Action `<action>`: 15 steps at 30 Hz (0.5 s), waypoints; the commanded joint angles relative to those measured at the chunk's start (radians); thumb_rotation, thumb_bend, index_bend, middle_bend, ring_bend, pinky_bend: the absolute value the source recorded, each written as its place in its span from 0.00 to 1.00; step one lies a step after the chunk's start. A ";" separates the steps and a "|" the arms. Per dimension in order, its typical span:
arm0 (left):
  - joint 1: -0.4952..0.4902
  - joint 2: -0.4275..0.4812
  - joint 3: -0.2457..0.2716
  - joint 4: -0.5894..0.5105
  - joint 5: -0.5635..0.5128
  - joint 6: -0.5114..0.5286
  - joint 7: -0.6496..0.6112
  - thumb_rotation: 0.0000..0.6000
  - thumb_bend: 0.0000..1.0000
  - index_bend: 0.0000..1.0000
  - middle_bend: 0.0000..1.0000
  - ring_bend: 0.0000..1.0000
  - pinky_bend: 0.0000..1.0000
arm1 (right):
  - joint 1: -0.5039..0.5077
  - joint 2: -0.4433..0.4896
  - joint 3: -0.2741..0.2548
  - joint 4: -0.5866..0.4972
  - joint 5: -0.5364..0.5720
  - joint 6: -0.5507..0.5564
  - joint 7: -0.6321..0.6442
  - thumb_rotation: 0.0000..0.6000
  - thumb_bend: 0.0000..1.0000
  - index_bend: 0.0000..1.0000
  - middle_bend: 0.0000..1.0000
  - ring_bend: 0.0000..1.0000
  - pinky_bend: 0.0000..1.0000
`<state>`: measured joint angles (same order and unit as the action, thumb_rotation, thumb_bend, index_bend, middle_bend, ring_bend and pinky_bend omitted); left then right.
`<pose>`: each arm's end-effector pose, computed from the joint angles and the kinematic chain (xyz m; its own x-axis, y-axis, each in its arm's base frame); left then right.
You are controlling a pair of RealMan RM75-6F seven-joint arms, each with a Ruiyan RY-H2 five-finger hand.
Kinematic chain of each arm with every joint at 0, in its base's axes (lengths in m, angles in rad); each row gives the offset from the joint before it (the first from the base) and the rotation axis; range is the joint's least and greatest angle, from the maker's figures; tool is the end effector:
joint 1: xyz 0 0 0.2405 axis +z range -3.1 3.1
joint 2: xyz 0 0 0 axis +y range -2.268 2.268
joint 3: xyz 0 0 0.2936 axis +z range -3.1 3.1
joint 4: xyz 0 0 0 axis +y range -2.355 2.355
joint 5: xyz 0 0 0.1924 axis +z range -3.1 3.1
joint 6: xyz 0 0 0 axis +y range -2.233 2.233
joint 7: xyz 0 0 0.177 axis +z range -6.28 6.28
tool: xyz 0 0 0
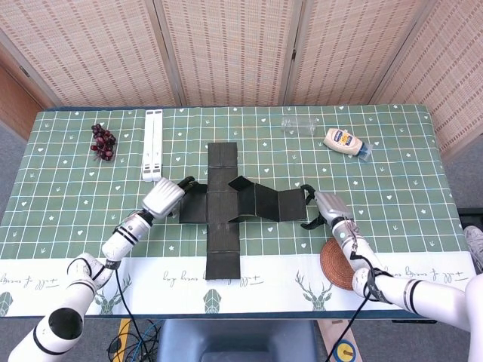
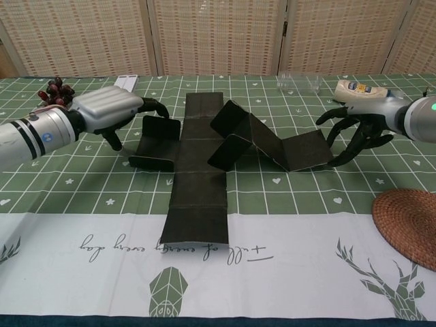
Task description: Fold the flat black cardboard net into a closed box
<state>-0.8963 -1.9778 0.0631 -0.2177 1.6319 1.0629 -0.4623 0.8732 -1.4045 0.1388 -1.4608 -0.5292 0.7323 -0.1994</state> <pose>-0.1867 0.4732 -0.0551 0.6391 -0.0031 0.7691 0.6174 -0.5943 -0.5154 -0.2264 -0.4292 0.0163 0.1288 -0.5244 0.8417 -0.9797 0.0640 0.1899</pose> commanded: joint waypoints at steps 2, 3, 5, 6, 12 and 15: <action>-0.004 -0.004 -0.006 -0.007 -0.006 0.002 -0.012 1.00 0.14 0.20 0.22 0.78 1.00 | -0.006 -0.006 0.015 -0.009 -0.027 0.007 0.016 1.00 0.21 0.09 0.32 0.87 1.00; -0.005 -0.005 -0.009 -0.009 -0.008 0.003 -0.017 1.00 0.14 0.20 0.22 0.78 1.00 | -0.006 -0.008 0.018 -0.010 -0.032 0.008 0.020 1.00 0.21 0.09 0.32 0.87 1.00; -0.007 -0.007 -0.014 -0.015 -0.013 0.005 -0.029 1.00 0.14 0.20 0.22 0.78 1.00 | -0.007 -0.012 0.025 -0.013 -0.044 0.008 0.027 1.00 0.21 0.09 0.32 0.87 1.00; -0.008 -0.007 -0.016 -0.018 -0.015 0.006 -0.034 1.00 0.14 0.21 0.22 0.78 1.00 | -0.007 -0.014 0.028 -0.014 -0.050 0.009 0.029 1.00 0.21 0.09 0.32 0.87 1.00; -0.013 -0.008 -0.025 -0.028 -0.022 0.013 -0.055 1.00 0.14 0.21 0.22 0.78 1.00 | -0.010 -0.020 0.042 -0.023 -0.078 0.019 0.041 1.00 0.21 0.09 0.32 0.87 1.00; -0.016 -0.008 -0.028 -0.034 -0.026 0.012 -0.064 1.00 0.14 0.21 0.22 0.78 1.00 | -0.011 -0.023 0.048 -0.025 -0.086 0.020 0.047 1.00 0.21 0.09 0.32 0.87 1.00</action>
<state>-0.9113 -1.9855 0.0358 -0.2504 1.6071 1.0746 -0.5255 0.8628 -1.4273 0.1861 -1.4855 -0.6147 0.7523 -0.1526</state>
